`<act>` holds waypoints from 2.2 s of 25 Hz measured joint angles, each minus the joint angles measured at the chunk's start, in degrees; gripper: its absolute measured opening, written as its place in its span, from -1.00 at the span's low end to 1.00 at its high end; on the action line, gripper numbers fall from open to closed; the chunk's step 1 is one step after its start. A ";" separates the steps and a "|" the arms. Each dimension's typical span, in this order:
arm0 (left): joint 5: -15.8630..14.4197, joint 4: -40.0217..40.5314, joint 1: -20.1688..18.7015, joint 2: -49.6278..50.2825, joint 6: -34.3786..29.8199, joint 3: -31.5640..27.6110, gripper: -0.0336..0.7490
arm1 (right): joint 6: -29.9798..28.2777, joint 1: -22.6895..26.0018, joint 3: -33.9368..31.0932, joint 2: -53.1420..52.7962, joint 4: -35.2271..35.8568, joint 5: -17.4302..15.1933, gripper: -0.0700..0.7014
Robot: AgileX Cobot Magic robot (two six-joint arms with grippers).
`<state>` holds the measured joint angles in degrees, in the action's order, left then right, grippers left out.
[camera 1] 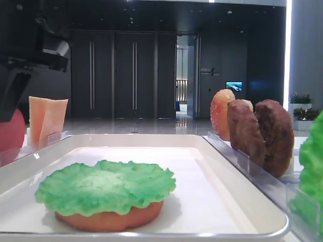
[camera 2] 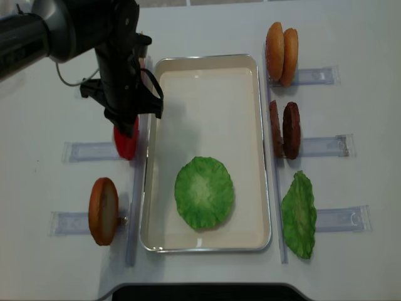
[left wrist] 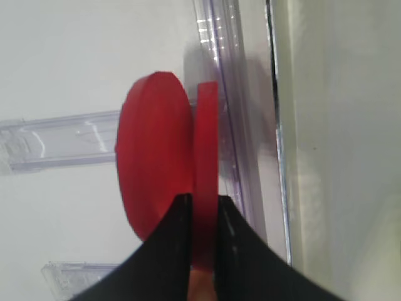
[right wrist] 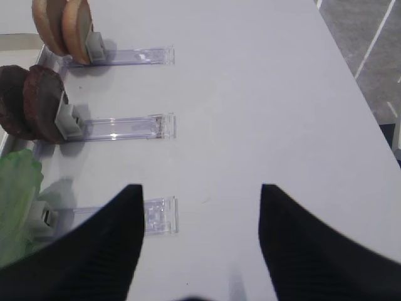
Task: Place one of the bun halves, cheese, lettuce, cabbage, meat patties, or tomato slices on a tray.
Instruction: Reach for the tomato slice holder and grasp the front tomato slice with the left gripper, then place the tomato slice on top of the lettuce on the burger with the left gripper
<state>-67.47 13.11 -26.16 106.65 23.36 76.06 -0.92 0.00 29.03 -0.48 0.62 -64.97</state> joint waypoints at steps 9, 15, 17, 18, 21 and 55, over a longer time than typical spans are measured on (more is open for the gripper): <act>-1.48 0.02 0.00 -0.78 -0.26 4.10 -0.75 | 0.00 0.00 0.00 0.00 0.00 0.00 0.20; -1.79 -3.37 0.00 -1.79 -0.84 5.05 -0.75 | 0.00 0.00 0.00 0.00 0.00 0.00 0.20; -1.90 -5.26 0.00 -2.44 -1.15 5.05 -0.75 | 0.00 0.00 0.00 0.00 0.00 0.00 0.20; -1.90 -6.42 0.00 -2.76 -1.34 5.05 -0.75 | 0.00 0.00 0.00 0.00 0.00 0.00 0.20; -2.07 -10.21 0.00 -4.00 -2.60 5.05 -0.75 | 0.00 0.00 0.00 0.00 0.00 0.00 0.20; 20.96 -57.94 0.00 -18.97 -33.88 -25.29 -0.75 | 0.00 0.00 0.00 0.00 0.00 0.00 0.20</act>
<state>-46.50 -44.84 -26.16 87.68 -10.53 50.77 -0.92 0.00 29.03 -0.48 0.62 -64.97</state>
